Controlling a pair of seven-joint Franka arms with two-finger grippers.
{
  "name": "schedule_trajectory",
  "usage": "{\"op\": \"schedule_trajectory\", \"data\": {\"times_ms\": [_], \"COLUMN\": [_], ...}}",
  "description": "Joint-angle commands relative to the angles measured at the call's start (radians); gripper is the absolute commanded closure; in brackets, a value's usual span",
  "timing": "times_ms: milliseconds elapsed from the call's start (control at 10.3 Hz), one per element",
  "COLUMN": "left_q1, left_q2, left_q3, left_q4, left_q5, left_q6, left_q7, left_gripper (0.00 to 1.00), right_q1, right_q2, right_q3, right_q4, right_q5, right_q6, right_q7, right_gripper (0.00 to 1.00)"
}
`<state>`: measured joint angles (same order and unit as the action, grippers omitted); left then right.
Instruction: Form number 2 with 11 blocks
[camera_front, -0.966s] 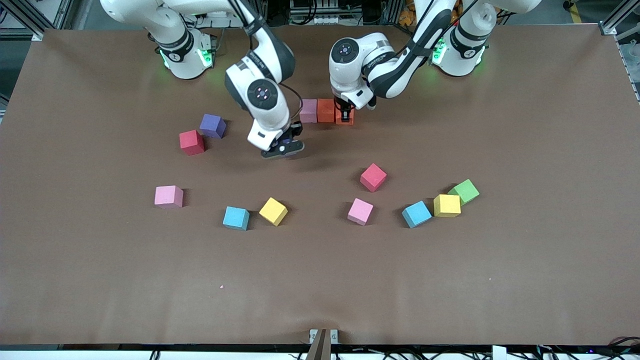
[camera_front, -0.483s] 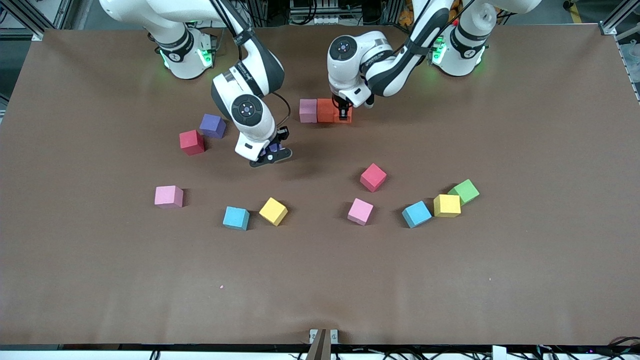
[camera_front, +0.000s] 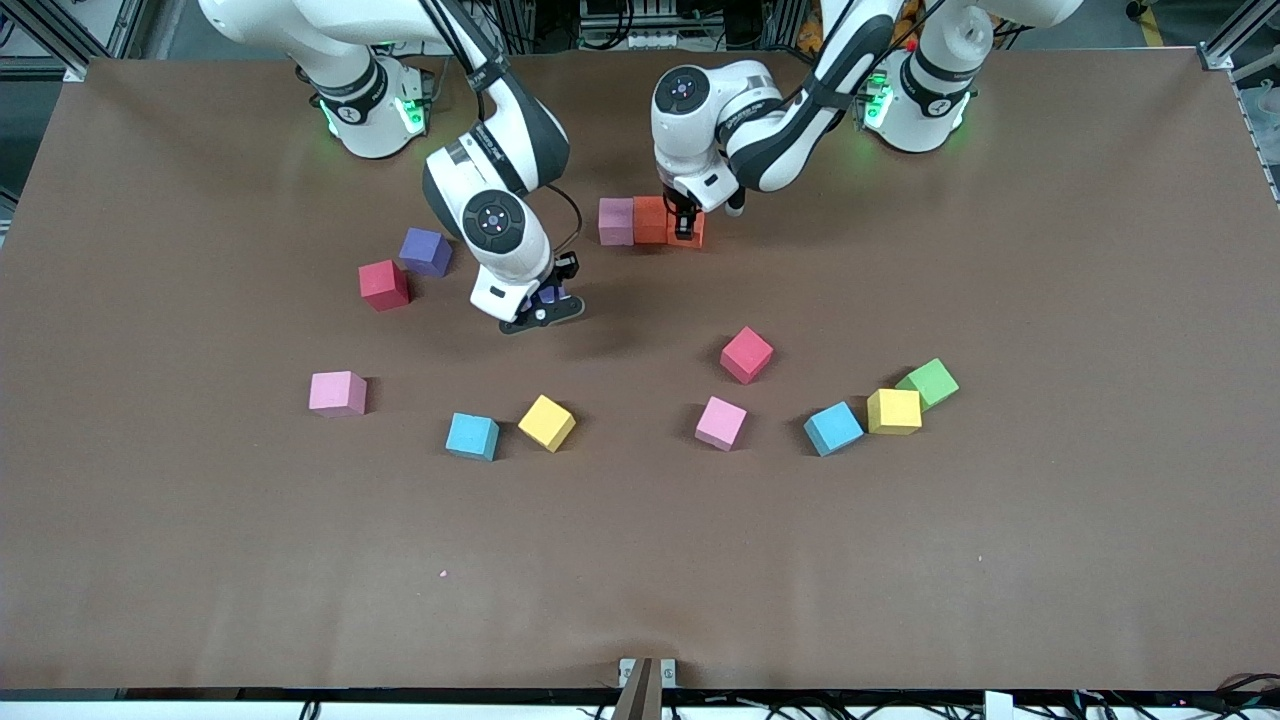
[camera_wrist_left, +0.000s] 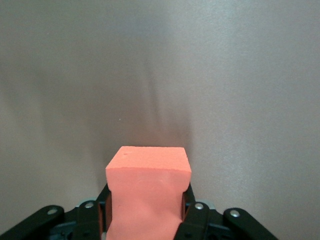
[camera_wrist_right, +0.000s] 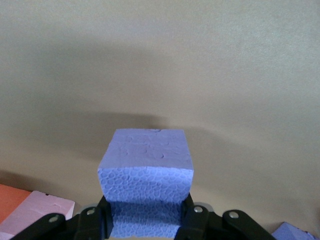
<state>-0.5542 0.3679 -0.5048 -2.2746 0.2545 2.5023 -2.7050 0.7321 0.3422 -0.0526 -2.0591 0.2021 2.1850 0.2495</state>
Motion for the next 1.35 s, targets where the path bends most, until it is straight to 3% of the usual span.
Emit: {"op": "schedule_trajectory", "data": {"times_ms": [0, 677, 1063, 1256], "left_q1": [-0.001, 0.013, 0.076, 0.176], "left_q2": [0.009, -0.082, -0.144, -0.147], "left_q3": [0.002, 0.000, 0.003, -0.001], "left_q4": [0.004, 0.006, 0.009, 0.009], "left_q5": [0.042, 0.032, 0.031, 0.031], "left_q6": [0.004, -0.038, -0.097, -0.096], "left_q7": [-0.036, -0.047, 0.121, 0.262], "left_gripper": [0.00, 0.00, 0.00, 0.00], "right_q1": [-0.011, 0.073, 0.092, 0.110], "right_q2": [0.005, 0.052, 0.086, 0.106], "right_q3": [0.010, 0.011, 0.011, 0.013], "right_q4": [0.013, 0.106, 0.168, 0.195], "right_q5": [0.027, 0.027, 0.027, 0.028], "right_q6": [-0.013, -0.028, -0.067, -0.067], "right_q7": [-0.002, 0.174, 0.237, 0.289], "right_gripper": [1.00, 1.00, 1.00, 1.00]}}
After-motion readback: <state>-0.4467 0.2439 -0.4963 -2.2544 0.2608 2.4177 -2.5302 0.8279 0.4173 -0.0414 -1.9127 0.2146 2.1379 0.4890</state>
